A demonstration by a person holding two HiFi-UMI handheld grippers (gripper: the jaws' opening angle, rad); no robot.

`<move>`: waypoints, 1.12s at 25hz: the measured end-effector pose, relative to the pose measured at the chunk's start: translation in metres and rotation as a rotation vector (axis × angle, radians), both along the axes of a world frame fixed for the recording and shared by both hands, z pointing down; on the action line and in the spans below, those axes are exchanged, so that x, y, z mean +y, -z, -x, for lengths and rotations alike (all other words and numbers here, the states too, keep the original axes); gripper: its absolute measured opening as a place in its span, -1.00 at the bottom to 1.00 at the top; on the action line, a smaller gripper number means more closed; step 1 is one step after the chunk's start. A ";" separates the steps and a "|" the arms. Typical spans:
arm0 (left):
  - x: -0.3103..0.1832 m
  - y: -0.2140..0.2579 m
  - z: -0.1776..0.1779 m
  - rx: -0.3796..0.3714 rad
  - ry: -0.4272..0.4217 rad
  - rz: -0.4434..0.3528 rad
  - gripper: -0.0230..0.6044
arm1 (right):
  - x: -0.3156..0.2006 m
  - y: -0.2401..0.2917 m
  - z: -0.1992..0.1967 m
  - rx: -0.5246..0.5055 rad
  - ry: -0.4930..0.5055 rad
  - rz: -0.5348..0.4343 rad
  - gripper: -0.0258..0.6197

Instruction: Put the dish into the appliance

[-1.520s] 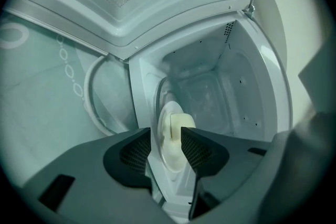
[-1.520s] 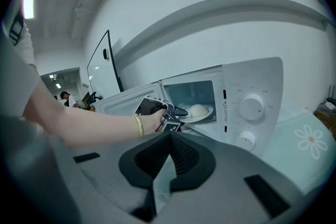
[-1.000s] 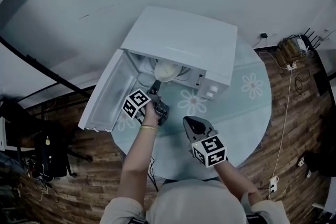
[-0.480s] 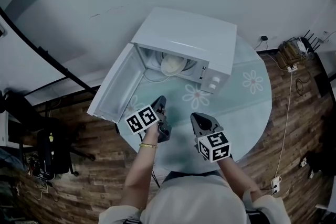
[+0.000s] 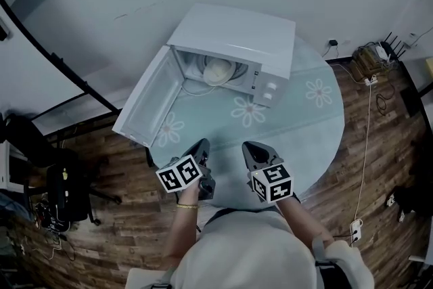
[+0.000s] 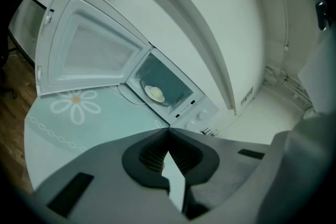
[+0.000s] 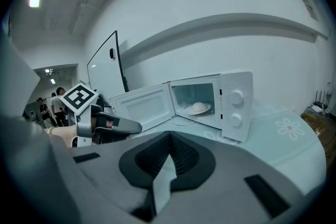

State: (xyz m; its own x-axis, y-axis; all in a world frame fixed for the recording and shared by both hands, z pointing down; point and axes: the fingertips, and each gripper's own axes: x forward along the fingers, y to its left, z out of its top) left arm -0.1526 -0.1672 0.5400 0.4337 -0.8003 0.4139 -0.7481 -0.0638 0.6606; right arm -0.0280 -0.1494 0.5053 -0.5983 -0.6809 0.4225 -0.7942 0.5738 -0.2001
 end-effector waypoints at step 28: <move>0.048 0.029 -0.021 -0.003 -0.066 -0.033 -0.88 | 0.033 0.009 -0.003 -0.004 -0.002 -0.028 -0.90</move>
State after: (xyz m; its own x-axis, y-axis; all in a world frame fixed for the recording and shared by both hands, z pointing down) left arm -0.1313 -0.1194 0.5106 0.4846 -0.7834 0.3891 -0.7434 -0.1345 0.6551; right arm -0.0255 -0.1169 0.4964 -0.5985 -0.6936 0.4008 -0.7946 0.5775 -0.1872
